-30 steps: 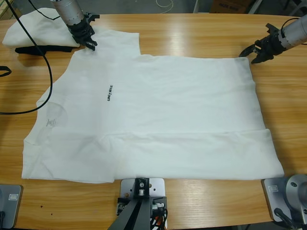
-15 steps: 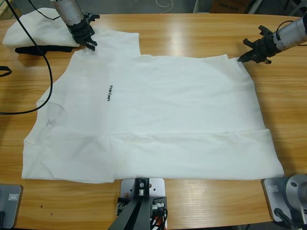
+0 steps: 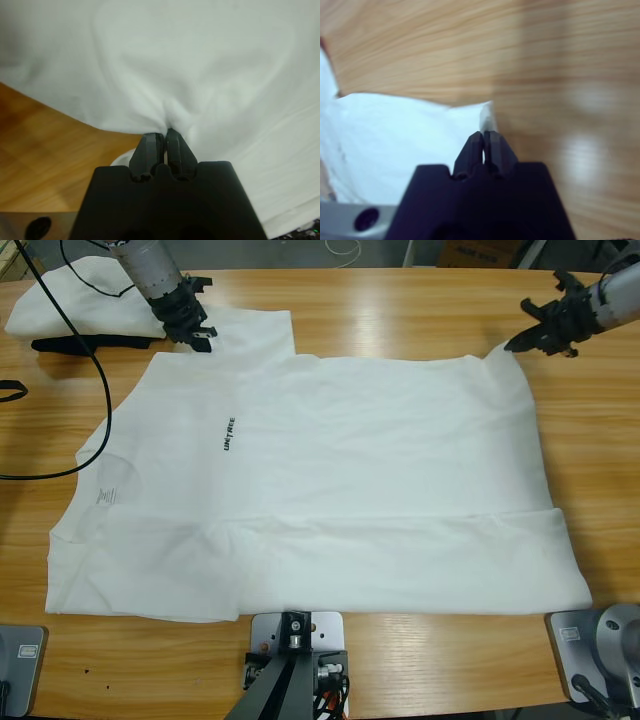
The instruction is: Fold clothes
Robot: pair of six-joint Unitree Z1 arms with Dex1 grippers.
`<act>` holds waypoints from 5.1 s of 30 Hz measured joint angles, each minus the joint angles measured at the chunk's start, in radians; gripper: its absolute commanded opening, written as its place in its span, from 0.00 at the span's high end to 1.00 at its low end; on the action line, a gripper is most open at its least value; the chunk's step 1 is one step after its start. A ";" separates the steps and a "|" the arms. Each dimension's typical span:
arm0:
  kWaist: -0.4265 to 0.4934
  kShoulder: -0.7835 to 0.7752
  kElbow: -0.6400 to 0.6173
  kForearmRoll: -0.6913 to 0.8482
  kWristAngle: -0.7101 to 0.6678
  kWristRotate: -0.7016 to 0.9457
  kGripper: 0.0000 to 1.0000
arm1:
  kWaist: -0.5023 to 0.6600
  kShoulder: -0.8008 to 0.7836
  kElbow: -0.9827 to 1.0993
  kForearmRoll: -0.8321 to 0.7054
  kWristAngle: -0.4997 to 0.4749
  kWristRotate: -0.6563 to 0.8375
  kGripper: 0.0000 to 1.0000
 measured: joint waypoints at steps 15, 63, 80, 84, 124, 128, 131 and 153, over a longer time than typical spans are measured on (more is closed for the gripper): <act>0.055 -0.226 0.007 0.011 -0.036 -0.027 1.00 | 0.000 -0.154 0.141 0.092 0.027 0.001 1.00; 0.033 -0.788 1.213 -0.065 -0.178 0.146 1.00 | -0.001 -0.453 0.218 0.670 -0.120 0.080 1.00; -0.023 -0.788 1.318 -0.092 -0.233 0.114 1.00 | 0.000 -0.424 0.170 0.777 -0.296 0.212 0.04; -0.036 -0.788 1.380 -0.113 -0.250 0.123 1.00 | 0.001 -0.425 0.170 0.777 -0.292 0.212 0.37; -0.191 -0.976 1.470 -0.395 -0.198 -0.084 0.11 | 0.698 -0.512 0.523 -0.134 -0.176 0.557 1.00; -0.191 -0.976 1.482 -0.401 -0.198 -0.084 0.11 | 0.770 -0.423 0.535 -0.278 -0.176 0.610 1.00; -0.192 -0.976 1.494 -0.407 -0.198 -0.084 0.11 | 0.814 -0.361 0.536 -0.354 -0.173 0.641 1.00; -0.192 -0.976 1.545 -0.464 -0.198 -0.085 0.10 | 0.994 -0.197 0.522 -0.458 -0.124 0.715 1.00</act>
